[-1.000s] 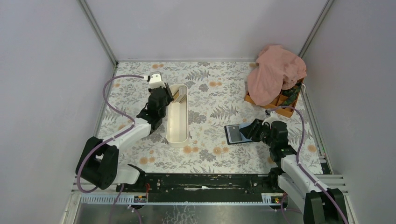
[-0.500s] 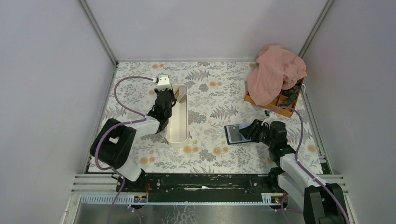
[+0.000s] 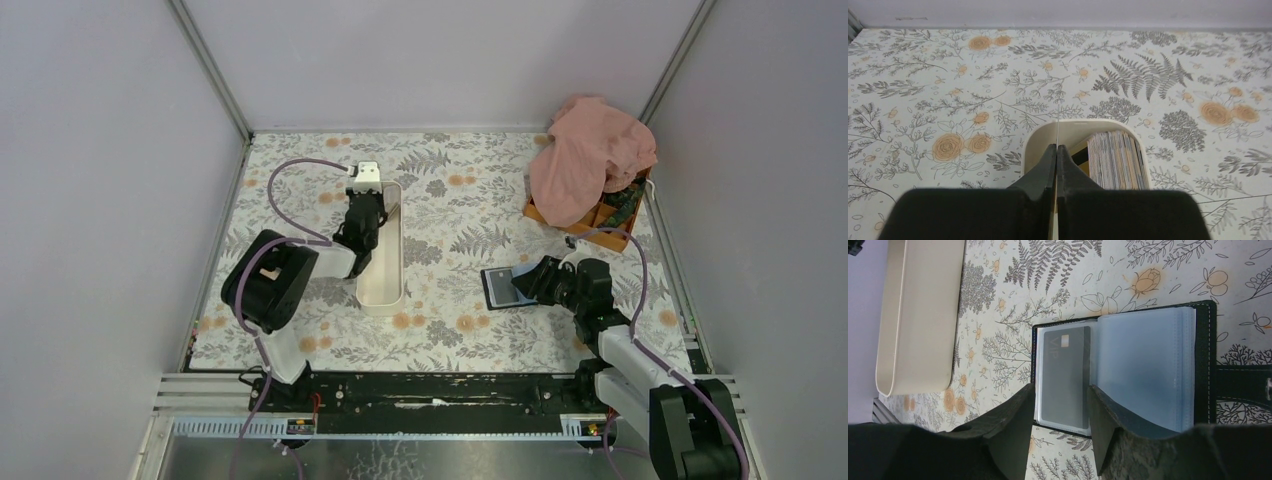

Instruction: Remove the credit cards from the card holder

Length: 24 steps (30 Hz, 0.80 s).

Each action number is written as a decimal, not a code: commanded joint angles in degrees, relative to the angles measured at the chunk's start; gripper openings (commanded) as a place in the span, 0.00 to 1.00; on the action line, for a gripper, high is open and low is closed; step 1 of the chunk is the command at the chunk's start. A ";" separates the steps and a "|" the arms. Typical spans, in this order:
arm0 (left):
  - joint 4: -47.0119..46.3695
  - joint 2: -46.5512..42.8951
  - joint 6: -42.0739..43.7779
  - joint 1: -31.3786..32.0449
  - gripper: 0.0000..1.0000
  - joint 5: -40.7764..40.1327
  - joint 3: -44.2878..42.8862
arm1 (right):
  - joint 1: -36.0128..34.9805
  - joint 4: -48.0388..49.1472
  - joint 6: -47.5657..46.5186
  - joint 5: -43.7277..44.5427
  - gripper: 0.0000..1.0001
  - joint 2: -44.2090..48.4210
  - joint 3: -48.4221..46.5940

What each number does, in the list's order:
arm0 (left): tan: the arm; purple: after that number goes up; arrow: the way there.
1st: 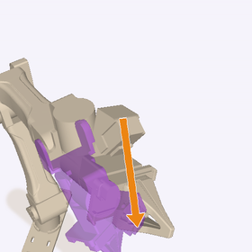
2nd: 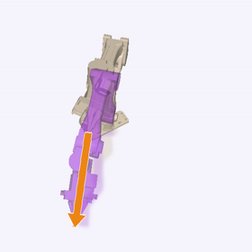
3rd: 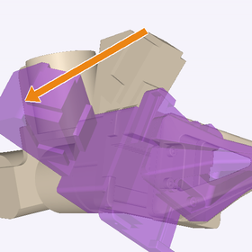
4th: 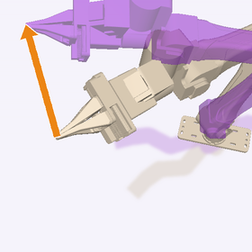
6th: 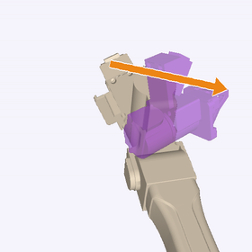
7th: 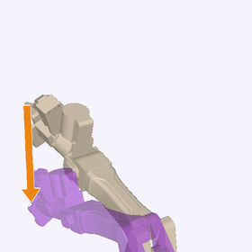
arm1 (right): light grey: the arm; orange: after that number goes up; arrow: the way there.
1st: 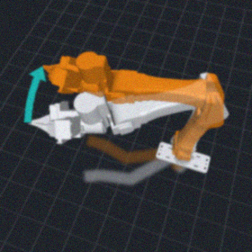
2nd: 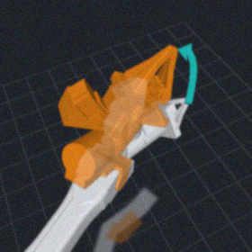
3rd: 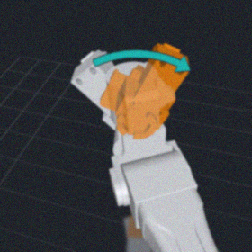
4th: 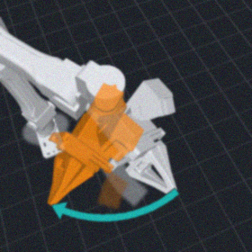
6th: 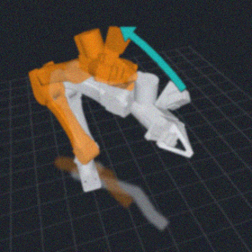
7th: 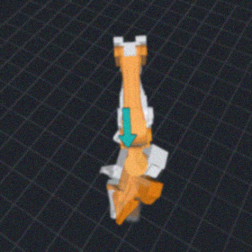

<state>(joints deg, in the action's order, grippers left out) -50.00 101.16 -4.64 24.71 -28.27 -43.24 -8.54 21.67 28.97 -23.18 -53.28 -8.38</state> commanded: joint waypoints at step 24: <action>-4.07 4.76 7.02 2.27 0.52 -2.40 -4.30 | -0.25 5.42 0.59 -0.38 0.49 -3.03 0.12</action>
<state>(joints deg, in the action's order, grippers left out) -51.83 107.33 2.04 26.63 -28.97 -46.81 -8.54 24.71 29.45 -23.24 -56.95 -8.36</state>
